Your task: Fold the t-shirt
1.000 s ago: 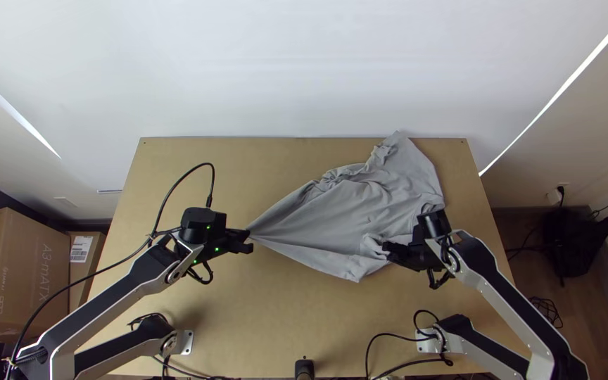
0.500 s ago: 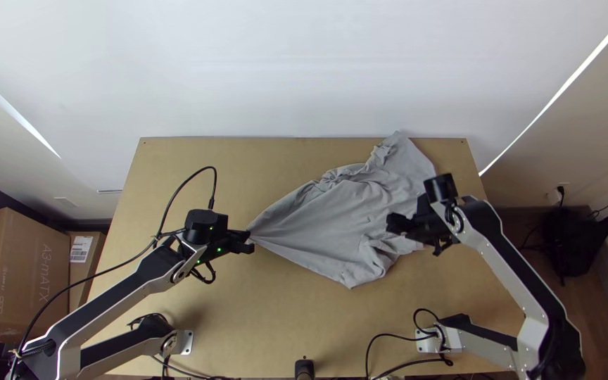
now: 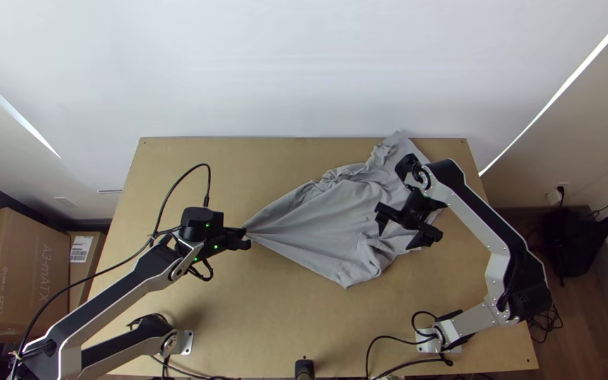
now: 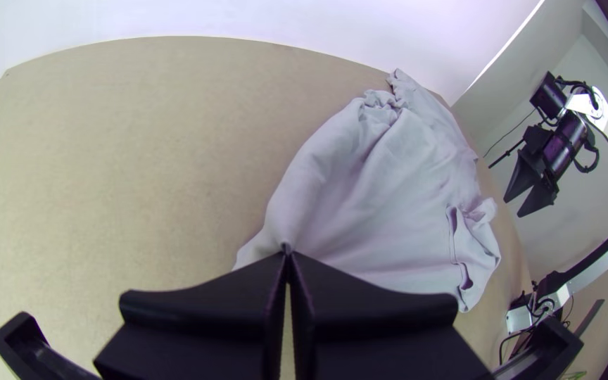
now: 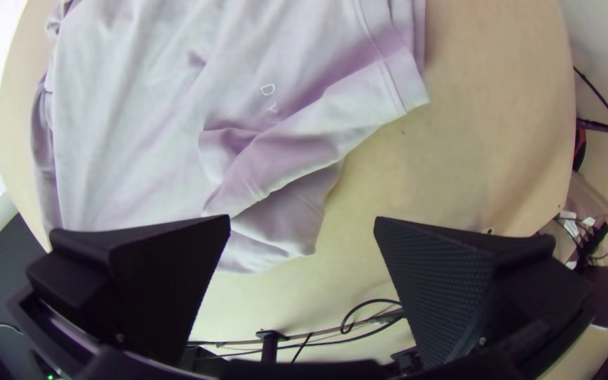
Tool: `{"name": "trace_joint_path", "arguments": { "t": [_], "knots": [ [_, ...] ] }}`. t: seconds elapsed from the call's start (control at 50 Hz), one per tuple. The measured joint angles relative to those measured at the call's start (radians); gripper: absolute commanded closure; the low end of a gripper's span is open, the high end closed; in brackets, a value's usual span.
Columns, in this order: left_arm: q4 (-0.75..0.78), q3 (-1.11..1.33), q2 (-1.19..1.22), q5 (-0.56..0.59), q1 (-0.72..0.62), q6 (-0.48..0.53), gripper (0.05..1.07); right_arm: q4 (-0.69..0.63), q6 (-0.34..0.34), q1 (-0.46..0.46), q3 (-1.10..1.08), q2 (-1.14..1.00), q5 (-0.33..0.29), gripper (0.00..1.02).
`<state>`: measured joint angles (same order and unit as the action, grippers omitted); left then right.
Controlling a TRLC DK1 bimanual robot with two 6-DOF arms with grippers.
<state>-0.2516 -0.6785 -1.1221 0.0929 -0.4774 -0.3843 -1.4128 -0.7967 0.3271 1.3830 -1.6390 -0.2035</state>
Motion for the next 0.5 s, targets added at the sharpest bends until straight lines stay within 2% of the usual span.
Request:
{"name": "trace_joint_path", "arguments": {
  "t": [0.08,0.18,0.34,0.5],
  "knots": [
    [0.000,0.000,0.000,0.000,0.001,0.000,1.05,-0.008,-0.037,0.000,0.010,-0.014,-0.030,0.09],
    [0.000,0.000,0.000,0.000,0.001,0.000,1.05,-0.007,-0.061,0.000,0.025,-0.045,-0.057,0.15],
    [0.000,0.000,0.000,0.000,0.001,-0.001,1.05,0.001,-0.076,0.010,0.032,-0.102,-0.074,0.19],
    [0.000,0.000,0.000,0.000,0.001,-0.001,1.05,0.016,-0.086,0.026,0.032,-0.154,-0.086,0.35]
  ]
}}
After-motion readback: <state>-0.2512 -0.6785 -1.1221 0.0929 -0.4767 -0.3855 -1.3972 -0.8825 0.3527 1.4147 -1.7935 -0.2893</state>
